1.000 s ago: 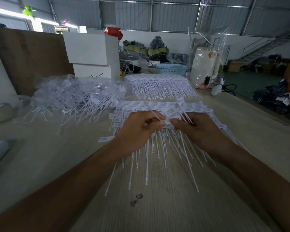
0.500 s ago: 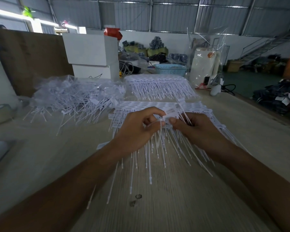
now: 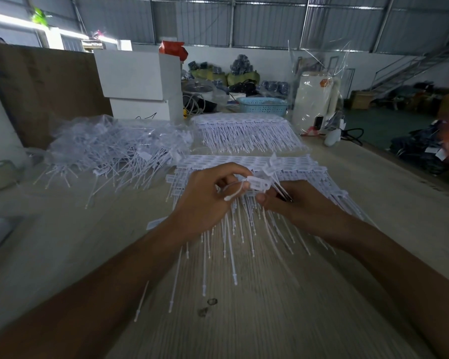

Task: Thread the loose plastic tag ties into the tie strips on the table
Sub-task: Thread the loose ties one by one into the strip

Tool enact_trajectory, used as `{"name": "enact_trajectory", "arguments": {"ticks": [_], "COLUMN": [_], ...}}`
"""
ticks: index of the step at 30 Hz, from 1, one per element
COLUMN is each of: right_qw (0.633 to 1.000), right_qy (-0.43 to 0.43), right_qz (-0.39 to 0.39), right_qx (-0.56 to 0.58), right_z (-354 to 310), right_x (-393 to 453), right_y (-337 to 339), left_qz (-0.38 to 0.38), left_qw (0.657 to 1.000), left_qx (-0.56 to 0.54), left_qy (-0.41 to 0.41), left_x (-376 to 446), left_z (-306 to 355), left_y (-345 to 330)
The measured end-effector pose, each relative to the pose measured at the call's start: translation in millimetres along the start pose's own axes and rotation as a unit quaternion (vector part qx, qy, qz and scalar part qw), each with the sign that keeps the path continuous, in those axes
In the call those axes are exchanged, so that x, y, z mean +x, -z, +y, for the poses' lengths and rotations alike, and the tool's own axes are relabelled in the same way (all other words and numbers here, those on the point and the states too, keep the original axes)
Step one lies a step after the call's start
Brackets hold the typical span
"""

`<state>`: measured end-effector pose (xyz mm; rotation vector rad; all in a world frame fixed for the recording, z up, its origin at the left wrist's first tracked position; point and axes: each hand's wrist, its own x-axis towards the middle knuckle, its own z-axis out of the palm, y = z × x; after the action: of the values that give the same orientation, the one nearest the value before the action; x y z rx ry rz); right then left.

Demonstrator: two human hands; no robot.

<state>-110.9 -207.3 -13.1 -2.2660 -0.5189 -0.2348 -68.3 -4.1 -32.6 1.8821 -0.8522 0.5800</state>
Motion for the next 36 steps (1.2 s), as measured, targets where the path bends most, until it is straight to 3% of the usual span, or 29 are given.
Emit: {"name": "enact_trajectory", "arguments": {"ticks": [4, 8, 12, 14, 19, 31, 36], "right_qw": [0.997, 0.975, 0.932, 0.935, 0.975, 0.968, 0.952], "right_qy": [-0.044, -0.096, -0.116, -0.115, -0.091, -0.144, -0.158], "right_qz": [-0.005, -0.01, 0.076, 0.086, -0.007, 0.008, -0.004], "right_qx": [0.057, 0.199, 0.336, 0.326, 0.204, 0.207, 0.263], "right_z": [1.9, 0.4, 3.5, 5.2, -3.2, 1.5, 6.3], "right_x": [-1.4, -1.0, 3.4, 3.6, -2.9, 1.5, -2.5], "right_y": [1.3, 5.4, 12.4, 12.8, -6.5, 5.9, 4.5], "left_qz": [-0.004, 0.004, 0.024, 0.031, 0.044, 0.001, -0.085], "left_qw": [1.0, 1.0, 0.999, 0.998, 0.998, 0.999, 0.994], "left_qx": [-0.006, -0.013, -0.027, -0.049, -0.042, 0.002, 0.04], "left_qy": [-0.002, 0.004, 0.012, 0.017, 0.022, 0.051, 0.049], "left_x": [0.8, 2.1, 4.4, 4.0, 2.7, 3.2, 3.4], "left_z": [2.1, 4.4, 3.9, 3.9, 7.3, 8.4, 17.3], "left_y": [0.8, 3.0, 7.7, 8.4, 4.6, 9.3, 4.5]}}
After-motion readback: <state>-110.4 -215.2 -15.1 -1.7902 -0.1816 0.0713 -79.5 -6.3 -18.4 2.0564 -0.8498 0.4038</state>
